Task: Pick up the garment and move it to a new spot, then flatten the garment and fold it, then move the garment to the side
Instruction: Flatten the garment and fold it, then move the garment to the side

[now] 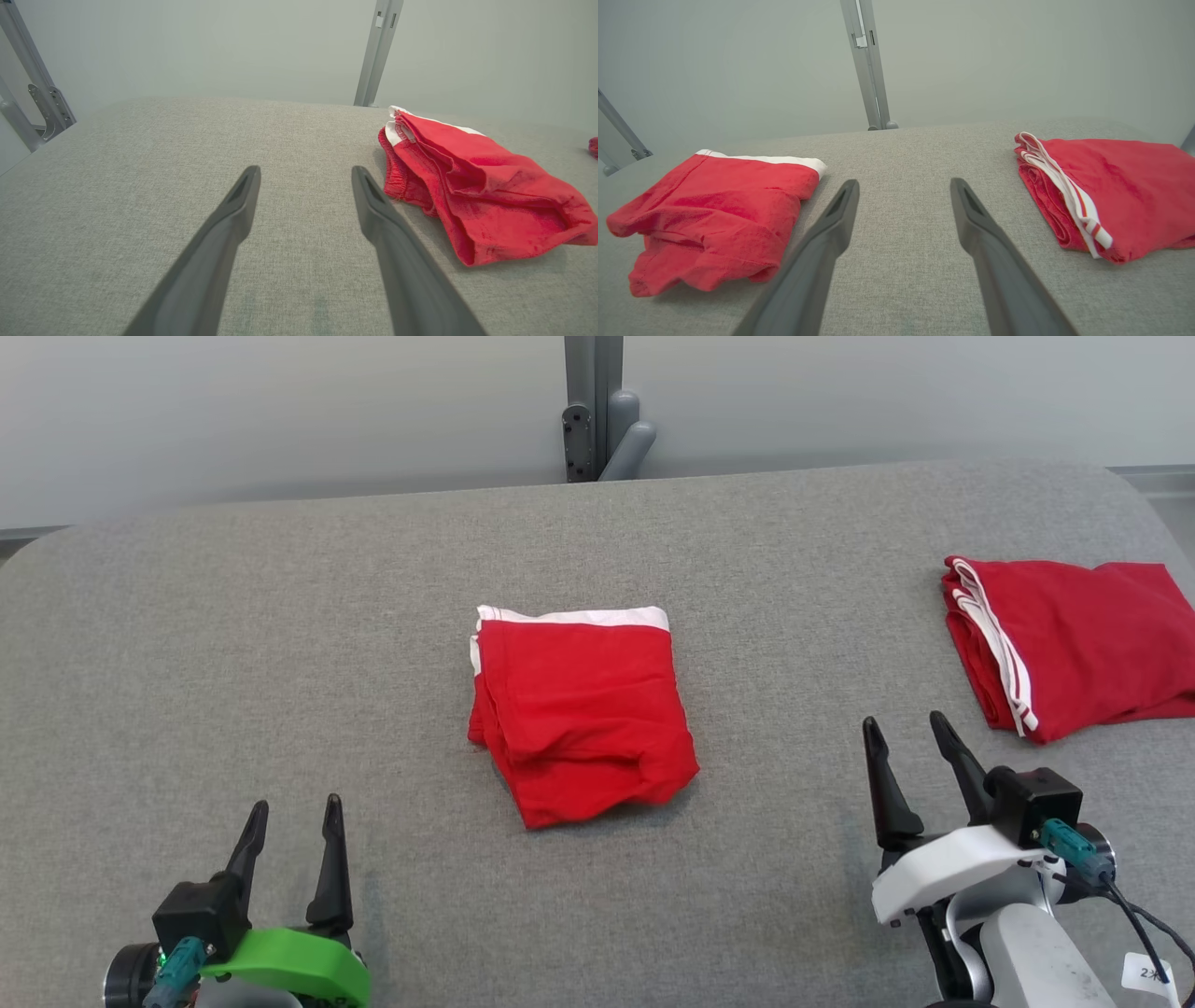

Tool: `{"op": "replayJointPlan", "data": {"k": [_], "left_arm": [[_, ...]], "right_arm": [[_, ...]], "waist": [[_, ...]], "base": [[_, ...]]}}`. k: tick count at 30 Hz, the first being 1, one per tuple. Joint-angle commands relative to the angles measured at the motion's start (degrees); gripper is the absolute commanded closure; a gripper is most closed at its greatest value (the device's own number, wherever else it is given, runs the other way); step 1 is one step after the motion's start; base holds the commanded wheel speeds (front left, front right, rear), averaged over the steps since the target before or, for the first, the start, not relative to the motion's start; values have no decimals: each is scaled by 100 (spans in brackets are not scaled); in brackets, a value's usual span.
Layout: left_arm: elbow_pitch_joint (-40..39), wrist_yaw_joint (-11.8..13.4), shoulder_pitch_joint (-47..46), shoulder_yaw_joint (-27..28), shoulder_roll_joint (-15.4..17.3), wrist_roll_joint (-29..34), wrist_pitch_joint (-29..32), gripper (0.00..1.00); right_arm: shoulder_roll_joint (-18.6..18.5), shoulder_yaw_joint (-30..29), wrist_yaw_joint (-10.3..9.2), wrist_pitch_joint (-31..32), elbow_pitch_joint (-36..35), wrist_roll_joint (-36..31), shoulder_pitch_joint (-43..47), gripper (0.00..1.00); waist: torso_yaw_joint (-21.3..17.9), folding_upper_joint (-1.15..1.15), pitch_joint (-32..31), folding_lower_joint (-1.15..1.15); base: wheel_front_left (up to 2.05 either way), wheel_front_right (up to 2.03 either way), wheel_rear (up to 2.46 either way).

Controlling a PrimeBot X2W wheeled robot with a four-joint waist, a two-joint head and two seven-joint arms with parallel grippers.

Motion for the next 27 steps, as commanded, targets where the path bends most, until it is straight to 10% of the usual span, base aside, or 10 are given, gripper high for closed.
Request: {"op": "replayJointPlan", "data": {"k": [1,27], "left_arm": [[-21,11,165,49,3,46,5,0],[-140,11,17,-249,-3,-146,5,0]], "right_arm": [[-10,44,-2,-13,-25,32,134,0],[-12,120,-2,-14,-64,108,-80,0]], "waist": [[0,0,-47,0],[443,0,483,0]], "base": [[0,0,0],[0,0,0]]}}
